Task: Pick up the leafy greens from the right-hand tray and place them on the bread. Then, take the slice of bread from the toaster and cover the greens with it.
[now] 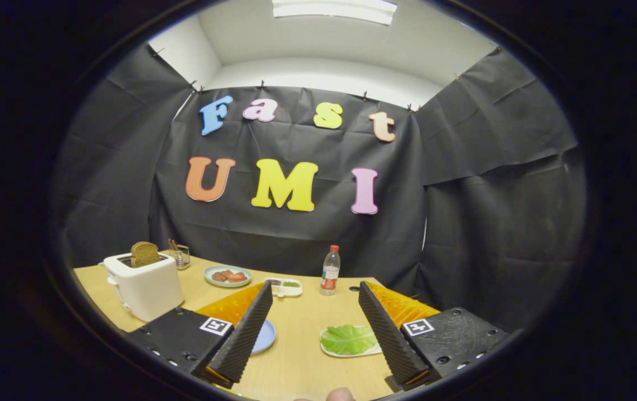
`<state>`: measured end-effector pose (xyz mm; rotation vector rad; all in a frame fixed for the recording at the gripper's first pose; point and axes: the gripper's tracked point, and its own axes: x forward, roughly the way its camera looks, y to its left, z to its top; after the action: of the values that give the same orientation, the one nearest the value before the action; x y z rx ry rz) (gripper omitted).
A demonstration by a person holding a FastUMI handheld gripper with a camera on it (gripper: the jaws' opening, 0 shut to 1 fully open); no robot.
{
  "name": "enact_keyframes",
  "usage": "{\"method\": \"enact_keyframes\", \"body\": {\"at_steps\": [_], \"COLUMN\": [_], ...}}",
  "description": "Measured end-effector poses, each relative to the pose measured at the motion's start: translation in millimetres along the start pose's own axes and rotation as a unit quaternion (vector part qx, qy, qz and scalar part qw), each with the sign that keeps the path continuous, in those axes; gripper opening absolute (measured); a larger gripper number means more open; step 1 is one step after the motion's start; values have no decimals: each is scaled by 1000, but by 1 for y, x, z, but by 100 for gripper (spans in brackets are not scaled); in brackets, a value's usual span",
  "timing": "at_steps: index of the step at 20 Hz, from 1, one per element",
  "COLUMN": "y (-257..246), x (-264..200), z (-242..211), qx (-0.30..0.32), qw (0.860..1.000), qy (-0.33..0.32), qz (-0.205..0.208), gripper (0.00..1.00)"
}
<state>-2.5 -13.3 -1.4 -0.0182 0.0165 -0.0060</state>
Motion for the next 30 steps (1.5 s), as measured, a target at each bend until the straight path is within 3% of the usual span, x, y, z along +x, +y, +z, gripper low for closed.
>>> {"method": "enact_keyframes", "body": {"at_steps": [3,13,22,27,30], "y": [2,-45,-79,-78,-79], "x": [3,56,129,157,171], "z": [-6,-66,-161,-198,-211], "qx": [0,-26,-42,-58,-72], "qw": [1000,992,953,933,929], "qy": [12,121,300,355,362], "qz": [18,14,10,13,11], "gripper": [95,95,96,96,96]}}
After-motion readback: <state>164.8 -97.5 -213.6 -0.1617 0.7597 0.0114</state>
